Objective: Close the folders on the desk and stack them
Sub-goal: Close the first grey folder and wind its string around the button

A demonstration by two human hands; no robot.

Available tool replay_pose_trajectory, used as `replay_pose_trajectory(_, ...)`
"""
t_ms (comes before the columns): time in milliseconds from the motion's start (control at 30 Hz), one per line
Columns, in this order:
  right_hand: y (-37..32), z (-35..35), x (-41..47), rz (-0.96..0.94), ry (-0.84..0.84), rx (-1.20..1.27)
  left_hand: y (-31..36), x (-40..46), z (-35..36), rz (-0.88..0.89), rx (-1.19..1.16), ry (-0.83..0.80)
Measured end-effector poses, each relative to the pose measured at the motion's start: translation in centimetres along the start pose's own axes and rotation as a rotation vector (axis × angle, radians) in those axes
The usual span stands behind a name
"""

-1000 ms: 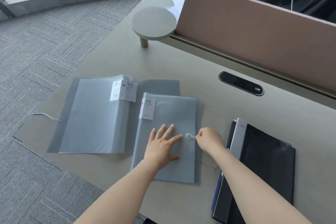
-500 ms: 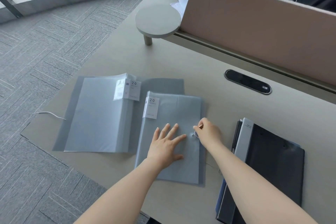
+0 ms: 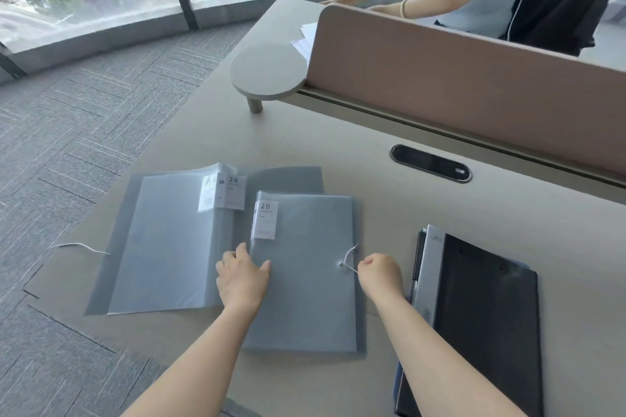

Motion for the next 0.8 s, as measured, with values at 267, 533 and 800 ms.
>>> replay_pose_trajectory(267,1.6,1.1,1.4,0.256,-0.067,0.391,-0.1,1.2,0.2,-0.239,-0.309,-0.165)
replay_pose_trajectory(533,2.2,0.1,1.1,0.144,-0.065,0.471,-0.6,1.0,-1.4,-0.179,-0.598,-0.300)
replay_pose_trajectory(800,0.8,-6.4,-0.3,-0.018,0.116,0.467,3.0,-1.1,-3.5,-0.004,-0.746,-0.295)
Point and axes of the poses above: each hand's wrist, its own x-axis towards the middle knuckle, its own z-axis out of the palm, y = z × x, the point moved 1 cm from there along x, towards the middle knuckle, and after that the axes turned 12 degrees about -z, right-handed, at the moved point
